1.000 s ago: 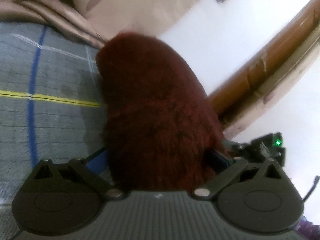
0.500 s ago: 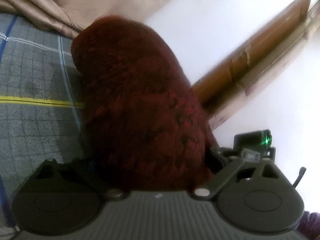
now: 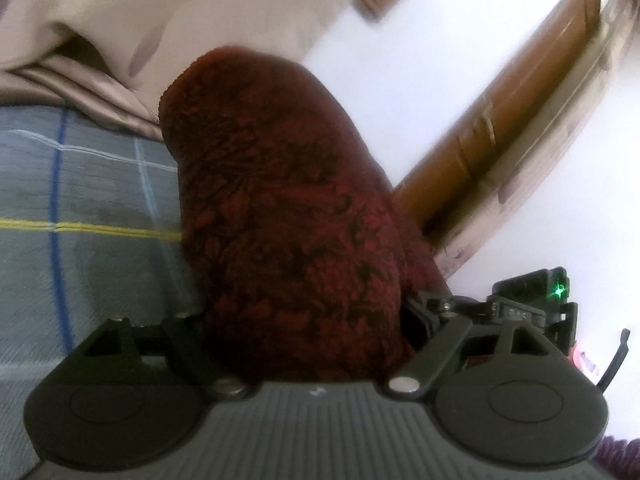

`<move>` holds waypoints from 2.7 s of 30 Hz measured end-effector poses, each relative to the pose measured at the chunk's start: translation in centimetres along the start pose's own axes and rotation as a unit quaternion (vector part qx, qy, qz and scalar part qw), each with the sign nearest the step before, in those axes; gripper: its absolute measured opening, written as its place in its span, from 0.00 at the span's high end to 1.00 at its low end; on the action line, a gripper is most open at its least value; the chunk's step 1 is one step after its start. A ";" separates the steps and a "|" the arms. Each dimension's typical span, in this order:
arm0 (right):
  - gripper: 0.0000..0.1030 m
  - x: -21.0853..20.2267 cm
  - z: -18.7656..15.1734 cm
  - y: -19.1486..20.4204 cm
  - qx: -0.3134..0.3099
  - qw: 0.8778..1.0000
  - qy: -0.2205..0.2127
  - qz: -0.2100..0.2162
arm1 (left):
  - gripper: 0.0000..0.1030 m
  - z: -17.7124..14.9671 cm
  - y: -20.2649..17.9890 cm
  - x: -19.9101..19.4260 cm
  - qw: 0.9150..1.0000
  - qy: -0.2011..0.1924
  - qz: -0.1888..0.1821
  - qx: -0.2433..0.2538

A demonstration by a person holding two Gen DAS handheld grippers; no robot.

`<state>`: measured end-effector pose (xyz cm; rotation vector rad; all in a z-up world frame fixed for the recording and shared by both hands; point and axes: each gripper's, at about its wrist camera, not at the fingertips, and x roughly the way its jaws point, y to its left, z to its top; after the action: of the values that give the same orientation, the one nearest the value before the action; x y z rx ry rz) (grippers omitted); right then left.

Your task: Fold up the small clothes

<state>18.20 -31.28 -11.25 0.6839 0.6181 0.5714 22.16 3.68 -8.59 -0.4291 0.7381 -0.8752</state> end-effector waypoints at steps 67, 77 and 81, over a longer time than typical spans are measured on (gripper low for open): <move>0.46 -0.3 -13.0 9.3 -0.011 1.000 0.021 -0.015 | 0.16 -8.0 -1.7 -8.5 0.996 -0.004 0.091 0.004; 0.46 -0.2 -13.1 8.8 -0.017 0.999 0.026 -0.021 | 0.12 -9.1 -2.4 -8.7 0.992 -0.020 0.125 0.022; 0.43 -0.2 -13.2 9.0 -0.032 0.999 0.025 -0.032 | 0.02 -9.6 -3.1 -8.8 0.986 -0.030 0.163 0.034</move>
<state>6.60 -20.38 -12.87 0.5895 0.6632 0.5479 9.76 8.64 -9.64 -0.2620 0.6968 -0.5762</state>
